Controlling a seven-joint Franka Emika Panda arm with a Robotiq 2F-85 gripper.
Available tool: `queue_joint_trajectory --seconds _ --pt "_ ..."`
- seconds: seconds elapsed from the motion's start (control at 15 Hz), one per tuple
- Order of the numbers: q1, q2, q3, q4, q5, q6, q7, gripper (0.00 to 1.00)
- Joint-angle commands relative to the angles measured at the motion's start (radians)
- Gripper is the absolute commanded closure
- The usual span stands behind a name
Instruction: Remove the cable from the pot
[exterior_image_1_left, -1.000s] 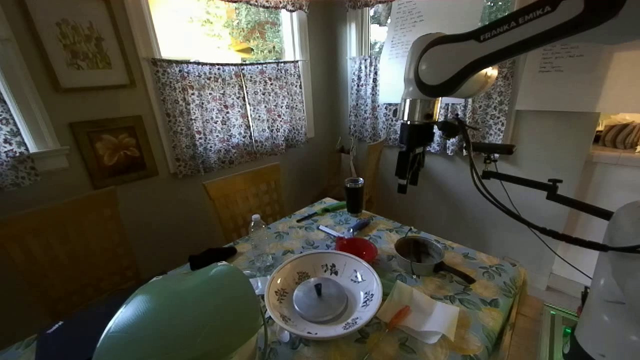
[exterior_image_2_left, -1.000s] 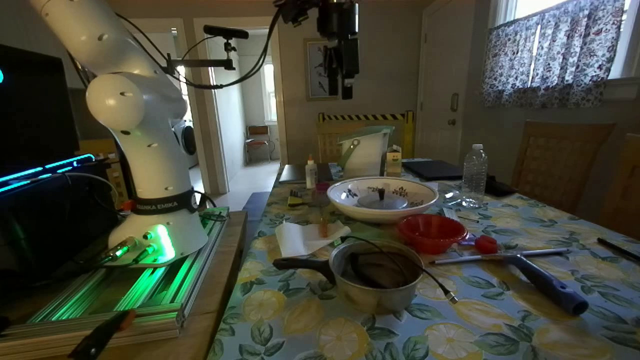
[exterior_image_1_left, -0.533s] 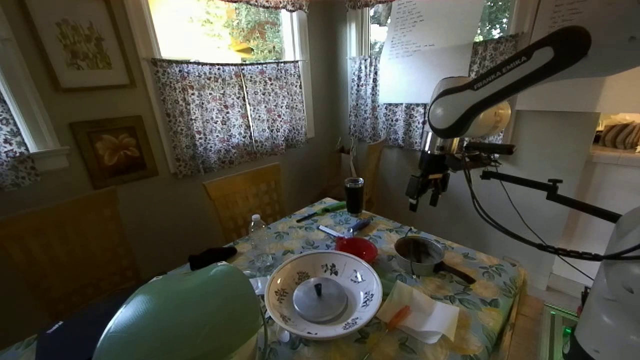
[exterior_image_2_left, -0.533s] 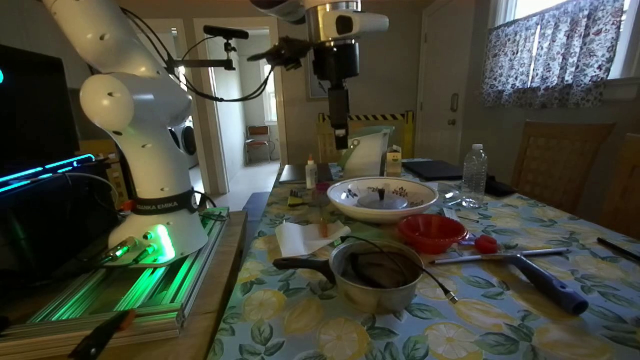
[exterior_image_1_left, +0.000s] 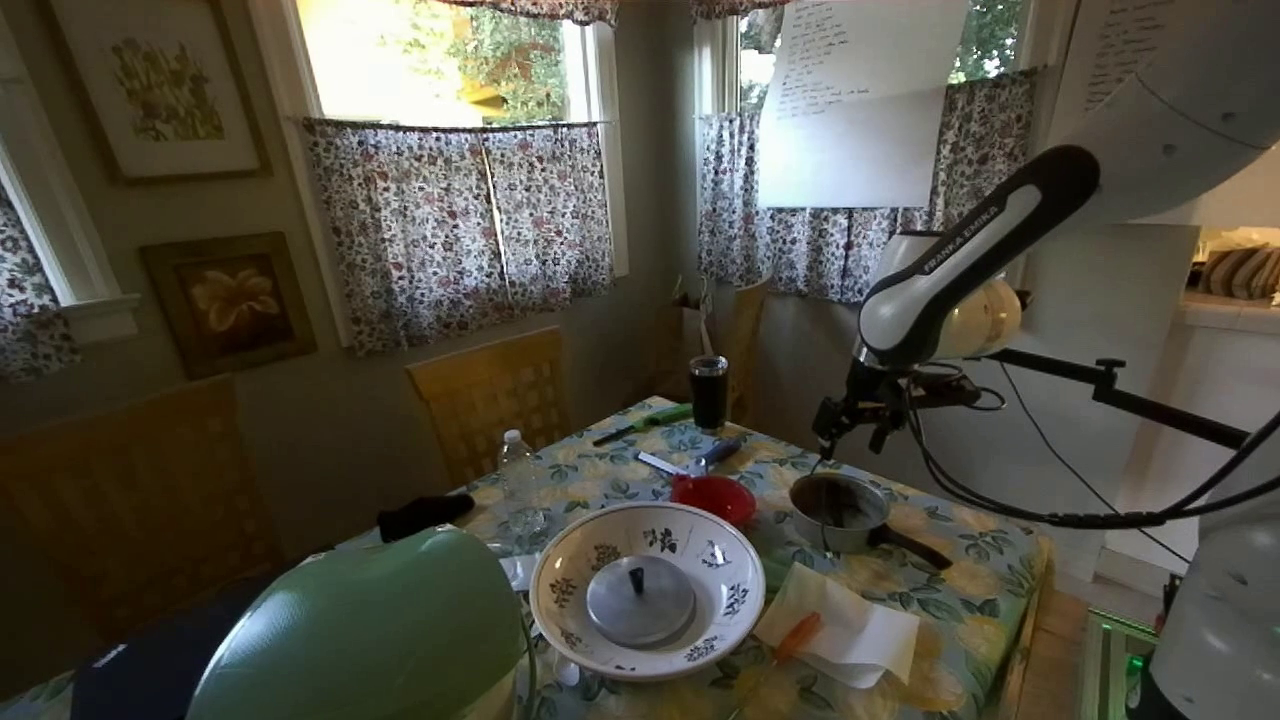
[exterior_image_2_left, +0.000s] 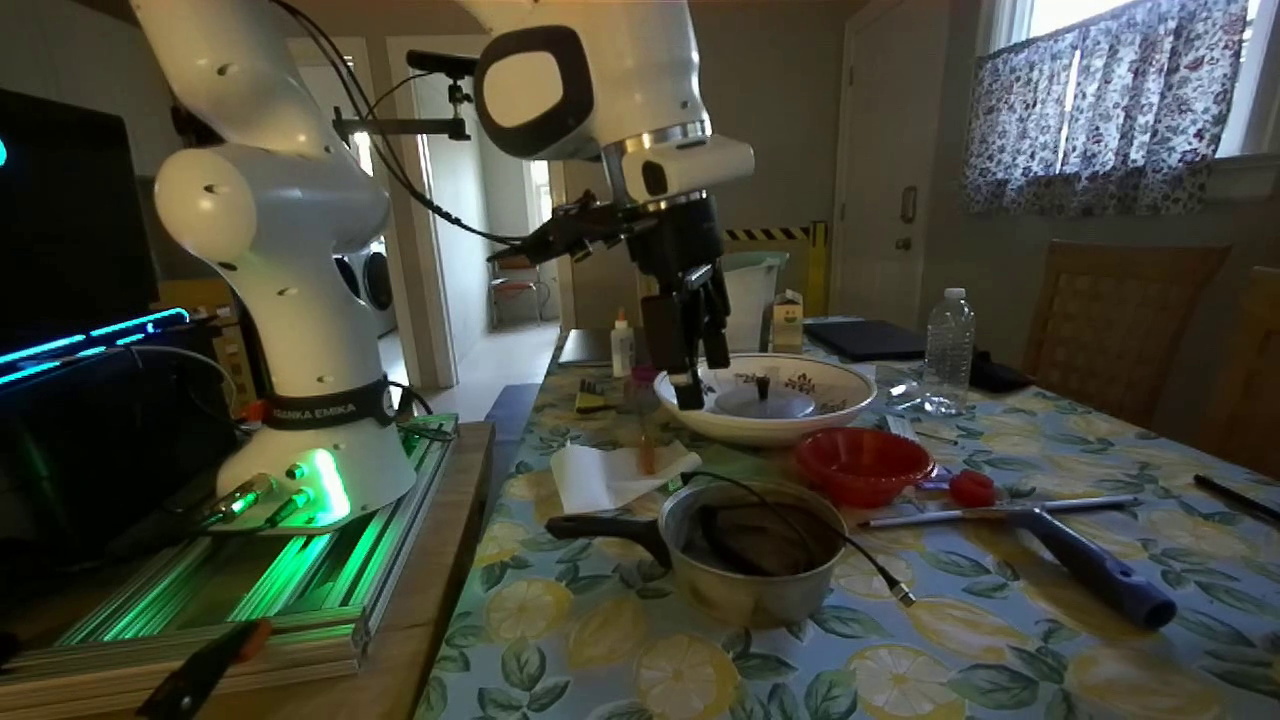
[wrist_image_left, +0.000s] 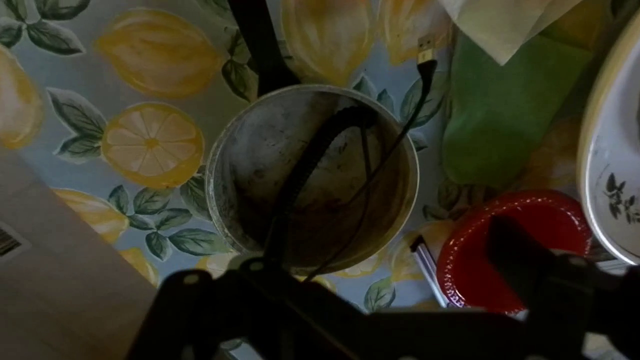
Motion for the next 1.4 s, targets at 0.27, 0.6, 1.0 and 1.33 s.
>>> queue_joint_trajectory --seconds 0.27,0.6,1.0,1.33 --pt "-0.005 -0.001 0.008 0.012 0.003 -0.012 0.002 0.0" --pt "0.022 0.11 -0.024 0.02 0.113 0.128 -0.007 0.0" --pt "0.098 0.211 -0.065 0.031 0.401 0.24 -0.216 0.0" --pt "0.11 0.289 -0.054 0.071 0.577 0.236 -0.367 0.0"
